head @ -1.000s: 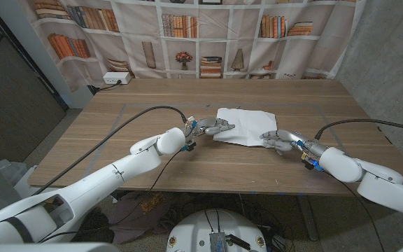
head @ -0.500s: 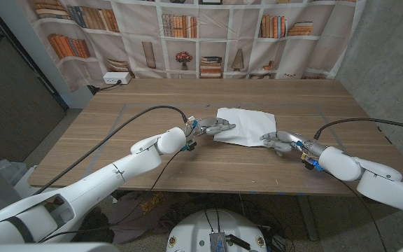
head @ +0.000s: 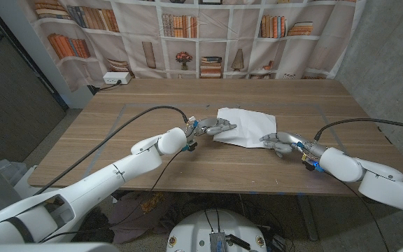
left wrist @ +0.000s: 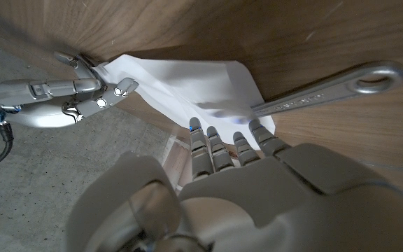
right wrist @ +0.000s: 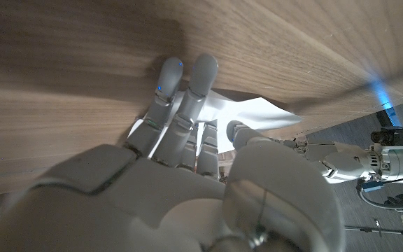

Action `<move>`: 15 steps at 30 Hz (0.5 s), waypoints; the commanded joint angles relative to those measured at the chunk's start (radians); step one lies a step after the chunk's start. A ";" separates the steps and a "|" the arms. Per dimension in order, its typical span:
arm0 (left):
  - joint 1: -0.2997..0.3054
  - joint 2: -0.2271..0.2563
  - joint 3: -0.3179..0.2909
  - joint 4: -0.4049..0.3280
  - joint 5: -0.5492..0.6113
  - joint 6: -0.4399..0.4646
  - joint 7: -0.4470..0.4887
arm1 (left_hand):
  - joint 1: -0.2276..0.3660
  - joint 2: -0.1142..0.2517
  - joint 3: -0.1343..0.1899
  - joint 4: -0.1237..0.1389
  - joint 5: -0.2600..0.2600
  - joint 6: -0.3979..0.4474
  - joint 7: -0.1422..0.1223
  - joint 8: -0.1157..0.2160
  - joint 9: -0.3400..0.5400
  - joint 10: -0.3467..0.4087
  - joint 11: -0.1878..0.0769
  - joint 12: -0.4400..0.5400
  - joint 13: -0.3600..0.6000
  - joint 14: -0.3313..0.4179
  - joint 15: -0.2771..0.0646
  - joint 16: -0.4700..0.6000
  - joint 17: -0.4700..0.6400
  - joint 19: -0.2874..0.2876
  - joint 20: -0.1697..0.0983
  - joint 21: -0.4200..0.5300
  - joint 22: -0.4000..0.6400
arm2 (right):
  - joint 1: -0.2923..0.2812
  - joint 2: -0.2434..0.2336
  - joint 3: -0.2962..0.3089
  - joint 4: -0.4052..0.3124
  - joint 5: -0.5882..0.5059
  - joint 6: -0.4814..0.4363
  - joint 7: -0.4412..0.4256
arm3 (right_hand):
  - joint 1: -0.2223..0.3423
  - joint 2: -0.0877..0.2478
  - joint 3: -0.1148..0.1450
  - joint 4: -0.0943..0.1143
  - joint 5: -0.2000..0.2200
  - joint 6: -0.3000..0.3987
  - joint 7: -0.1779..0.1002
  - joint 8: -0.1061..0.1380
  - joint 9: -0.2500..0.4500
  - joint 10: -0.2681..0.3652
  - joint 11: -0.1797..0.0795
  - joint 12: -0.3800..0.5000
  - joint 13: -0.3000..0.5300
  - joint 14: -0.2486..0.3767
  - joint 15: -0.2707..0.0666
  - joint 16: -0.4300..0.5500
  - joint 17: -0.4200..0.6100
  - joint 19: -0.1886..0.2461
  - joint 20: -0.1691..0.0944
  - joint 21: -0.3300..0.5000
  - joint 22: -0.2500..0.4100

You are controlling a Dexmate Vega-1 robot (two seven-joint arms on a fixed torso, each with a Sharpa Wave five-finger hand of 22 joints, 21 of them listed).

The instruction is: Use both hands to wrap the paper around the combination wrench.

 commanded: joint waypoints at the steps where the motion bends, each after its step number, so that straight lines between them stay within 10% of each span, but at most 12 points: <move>1: 0.008 0.006 -0.004 -0.008 0.000 -0.004 0.004 | -0.005 -0.002 -0.004 0.001 0.007 0.002 0.001 -0.004 0.002 0.005 -0.003 0.000 0.001 0.011 -0.060 -0.002 0.003 0.005 0.003 -0.002 0.000 | -0.013 -0.009 -0.003 -0.010 0.011 0.006 -0.014 | -0.007 0.002 -0.005 0.000 -0.004 0.010 -0.007 0.007 0.004 0.012 -0.007 0.006 0.000 -0.003 -0.039 0.005 0.003 -0.006 -0.158 0.008 -0.001; 15: 0.004 0.000 -0.006 0.016 -0.022 -0.037 -0.005 | -0.009 -0.002 -0.004 0.000 0.008 0.002 0.001 -0.007 0.001 0.007 -0.004 -0.001 0.001 0.011 -0.060 -0.002 0.003 0.004 0.002 -0.003 0.000 | -0.104 -0.032 0.076 -0.051 0.053 0.015 -0.117 | -0.012 -0.002 -0.003 -0.004 -0.005 0.005 -0.044 0.005 0.006 0.053 -0.036 0.020 0.002 -0.010 -0.039 0.014 -0.007 -0.008 -0.160 0.024 -0.013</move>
